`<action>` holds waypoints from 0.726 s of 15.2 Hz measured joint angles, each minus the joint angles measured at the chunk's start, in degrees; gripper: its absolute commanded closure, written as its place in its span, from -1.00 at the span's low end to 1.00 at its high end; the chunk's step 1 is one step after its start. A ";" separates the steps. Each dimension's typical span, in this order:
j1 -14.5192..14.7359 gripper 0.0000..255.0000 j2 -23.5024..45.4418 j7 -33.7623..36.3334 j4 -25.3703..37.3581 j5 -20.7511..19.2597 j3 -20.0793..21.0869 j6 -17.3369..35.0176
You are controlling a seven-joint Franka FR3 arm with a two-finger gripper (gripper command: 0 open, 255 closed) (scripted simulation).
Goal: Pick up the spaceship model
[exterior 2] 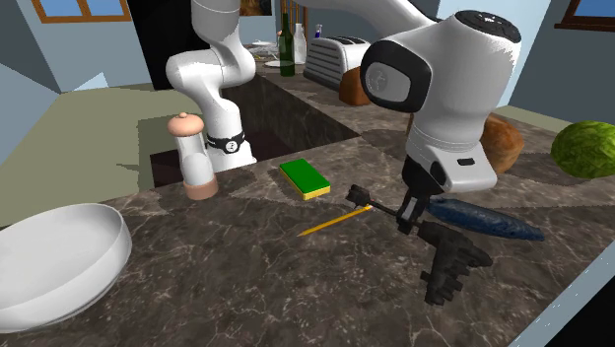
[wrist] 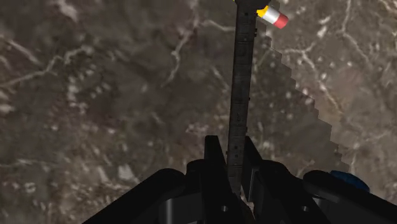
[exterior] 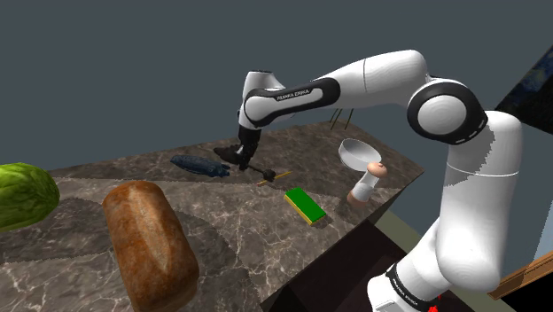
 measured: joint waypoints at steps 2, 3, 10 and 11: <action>-0.07 1.00 -0.59 -0.03 0.60 0.02 0.01 -1.24; -0.08 1.00 -1.14 0.02 0.61 0.05 0.03 -1.80; -0.06 1.00 -3.43 0.41 2.57 0.11 0.14 -6.02; -0.04 1.00 -3.71 0.49 2.97 0.11 0.15 -6.70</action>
